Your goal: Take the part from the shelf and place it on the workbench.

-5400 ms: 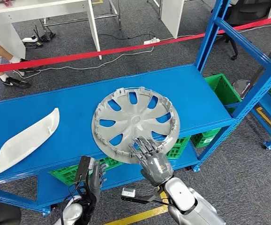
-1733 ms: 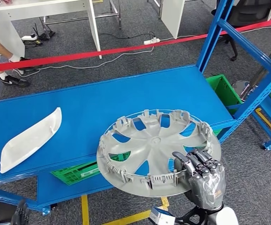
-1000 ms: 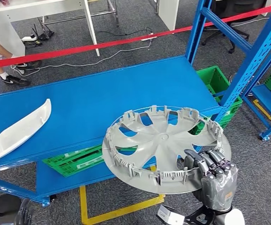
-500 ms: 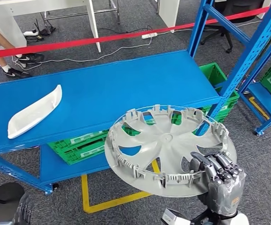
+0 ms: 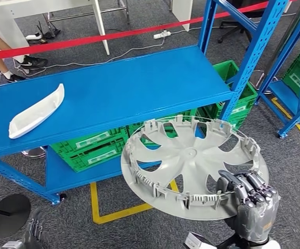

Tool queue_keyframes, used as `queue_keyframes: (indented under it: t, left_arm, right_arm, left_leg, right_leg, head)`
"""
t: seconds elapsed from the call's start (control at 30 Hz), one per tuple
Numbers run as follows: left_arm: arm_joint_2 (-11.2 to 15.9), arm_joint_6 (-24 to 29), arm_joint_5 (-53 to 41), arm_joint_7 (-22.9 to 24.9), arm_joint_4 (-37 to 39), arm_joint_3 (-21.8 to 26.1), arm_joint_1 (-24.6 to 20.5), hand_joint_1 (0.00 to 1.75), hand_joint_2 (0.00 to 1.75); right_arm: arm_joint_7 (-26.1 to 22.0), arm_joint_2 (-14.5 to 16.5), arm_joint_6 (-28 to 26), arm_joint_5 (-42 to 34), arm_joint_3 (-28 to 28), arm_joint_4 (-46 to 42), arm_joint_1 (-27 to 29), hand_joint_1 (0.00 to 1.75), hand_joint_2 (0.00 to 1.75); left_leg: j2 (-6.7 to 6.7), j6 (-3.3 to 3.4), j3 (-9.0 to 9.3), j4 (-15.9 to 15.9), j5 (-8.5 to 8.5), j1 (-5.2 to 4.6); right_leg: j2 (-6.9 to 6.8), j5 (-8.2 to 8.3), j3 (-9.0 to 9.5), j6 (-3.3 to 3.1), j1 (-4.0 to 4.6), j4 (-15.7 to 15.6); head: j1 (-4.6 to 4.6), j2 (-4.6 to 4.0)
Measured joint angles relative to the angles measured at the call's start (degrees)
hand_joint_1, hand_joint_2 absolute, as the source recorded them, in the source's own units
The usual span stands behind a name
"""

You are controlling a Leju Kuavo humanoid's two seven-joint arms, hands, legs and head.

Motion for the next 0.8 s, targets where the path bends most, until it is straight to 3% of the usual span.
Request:
queue_keyframes:
  t: [0.07,0.17,0.2,0.23,0.3,0.33,0.37,0.4,0.43,0.47,0.53,0.57,0.6,0.67,0.7,0.73,0.8]
  left_arm:
    - [0.03,-0.04,-0.26,0.0,-0.05,-0.69,-0.15,0.0,0.0]
    - [0.1,0.32,-0.46,0.0,-0.03,-1.76,-0.33,0.0,0.0]
    - [0.14,0.56,-0.37,0.0,0.02,-2.2,-0.42,0.0,0.0]
    - [0.19,0.8,-0.24,0.01,0.07,-2.71,-0.54,0.0,0.0]
    - [0.34,1.15,0.04,0.01,0.23,-3.82,-0.83,0.0,0.0]
    - [0.43,1.3,0.18,0.01,0.36,-4.31,-1.01,0.0,0.0]
    - [0.53,1.45,0.33,0.0,0.54,-4.78,-1.21,0.0,0.0]
    - [0.63,1.59,0.49,0.01,0.74,-5.22,-1.43,0.0,0.0]
    - [0.73,1.73,0.71,0.01,0.97,-5.69,-1.62,0.0,0.0]
    - [0.83,1.9,0.93,0.02,1.2,-6.18,-1.8,0.0,0.0]
    - [1.04,2.3,1.45,0.02,1.61,-7.18,-2.15,0.0,0.0]
    - [1.16,2.51,1.69,0.01,1.82,-7.64,-2.35,0.0,0.0]
    - [1.31,2.72,1.93,0.01,2.07,-8.11,-2.56,0.0,0.0]
    - [1.69,3.14,2.34,0.0,2.64,-9.01,-2.91,0.0,0.0]
    - [1.91,3.33,2.55,0.0,2.97,-9.48,-3.01,0.0,0.0]
    - [2.14,3.44,2.75,0.0,3.27,-9.95,-3.1,0.0,0.44]
    - [2.61,3.6,3.33,0.0,3.8,-10.98,-3.28,0.0,1.31]
  right_arm:
    - [0.37,0.21,0.0,0.1,-0.32,-0.57,0.28,1.75,1.75]
    - [1.7,0.28,0.0,0.37,-0.61,-1.26,0.93,1.73,1.75]
    - [2.11,0.28,0.0,0.47,-0.74,-1.43,1.29,1.71,1.75]
    - [2.47,0.28,0.0,0.58,-0.91,-1.61,1.65,1.66,1.75]
    - [2.86,0.27,0.0,0.8,-1.25,-1.86,2.16,1.58,1.75]
    - [2.96,0.26,0.0,0.88,-1.37,-1.97,2.32,1.52,1.75]
    - [3.06,0.26,0.0,0.98,-1.46,-2.11,2.48,1.44,1.75]
    - [3.17,0.26,0.0,1.09,-1.54,-2.28,2.64,1.26,1.75]
    - [3.34,0.26,0.0,1.23,-1.61,-2.5,2.76,0.93,1.75]
    - [3.56,0.26,0.0,1.44,-1.68,-2.75,2.81,0.61,1.75]
    - [4.01,0.26,0.0,2.01,-1.79,-3.33,2.81,0.14,1.75]
    - [4.33,0.26,-0.01,2.36,-1.86,-3.61,2.9,0.09,1.75]
    - [4.74,0.25,-0.01,2.74,-1.93,-3.86,3.1,0.07,1.75]
    - [5.62,0.22,-0.01,3.41,-2.11,-4.19,3.64,0.08,1.75]
    - [5.93,0.21,0.0,3.7,-2.19,-4.38,3.84,0.09,1.75]
    - [6.12,0.19,0.0,3.87,-2.25,-4.63,3.98,0.1,1.75]
    - [6.41,0.17,0.0,4.09,-2.35,-5.16,4.18,0.13,1.75]
  left_leg:
    - [-0.12,0.51,3.42,-5.9,-0.14,-0.15]
    - [-0.05,1.58,2.52,-7.06,0.29,-0.26]
    - [0.03,2.08,1.92,-7.07,0.84,-0.21]
    - [0.11,2.53,1.26,-7.15,1.47,-0.15]
    - [0.18,3.05,-0.11,-7.1,2.69,-0.25]
    - [0.2,3.15,-0.93,-7.07,3.35,-0.36]
    - [0.23,3.18,-1.78,-7.02,4.03,-0.48]
    - [0.25,3.17,-2.66,-6.96,4.7,-0.59]
    - [0.24,3.11,-3.5,-6.87,5.33,-0.67]
    - [0.22,3.0,-4.28,-6.71,5.92,-0.71]
    - [0.14,2.6,-5.43,-6.31,6.96,-0.9]
    - [0.12,2.36,-5.74,-6.18,7.49,-0.96]
    - [0.12,2.09,-5.94,-6.14,8.01,-0.99]
    - [0.08,1.53,-6.34,-6.11,8.7,-0.88]
    - [0.04,1.17,-6.72,-5.66,8.03,-0.83]
    - [0.02,0.76,-7.39,-4.09,6.11,-0.75]
    - [0.01,-0.04,-9.33,2.34,0.33,-0.41]
  right_leg:
    - [0.03,0.98,-0.74,0.68,0.12,0.1]
    - [0.04,1.97,-1.97,1.62,0.03,0.22]
    - [0.05,0.88,-2.58,1.88,-0.03,1.06]
    - [0.07,-1.27,-3.4,2.12,-0.06,3.02]
    - [0.05,-7.02,-5.25,2.49,-0.09,9.77]
    - [0.05,-8.83,-5.82,2.59,-0.09,13.37]
    - [0.05,-9.2,-5.76,2.62,-0.08,15.71]
    - [0.05,-8.39,-4.9,2.58,-0.07,16.45]
    - [0.05,-6.74,-3.07,2.46,-0.04,15.15]
    - [0.04,-5.32,-0.24,2.29,0.01,11.93]
    - [-0.02,-5.38,6.17,1.89,0.21,3.26]
    - [-0.04,-6.12,8.13,1.67,0.31,0.05]
    - [-0.04,-6.74,8.87,1.42,0.44,-1.61]
    - [-0.13,-6.18,7.92,0.65,0.43,-1.81]
    - [-0.17,-5.72,7.36,0.21,0.32,-1.76]
    - [-0.21,-5.14,6.72,-0.21,0.16,-1.81]
    - [-0.22,-3.99,5.46,-0.66,0.0,-1.84]
  head:
    - [0.04,0.0]
    - [0.06,0.0]
    - [0.15,0.0]
    - [0.21,0.0]
    - [0.39,0.0]
    - [0.39,0.0]
    - [0.38,0.0]
    - [0.38,0.0]
    - [0.38,0.0]
    - [0.37,0.0]
    - [0.34,0.0]
    - [0.33,0.0]
    - [0.39,0.01]
    - [0.55,0.01]
    - [0.53,0.01]
    - [0.34,0.0]
    - [-0.02,0.0]
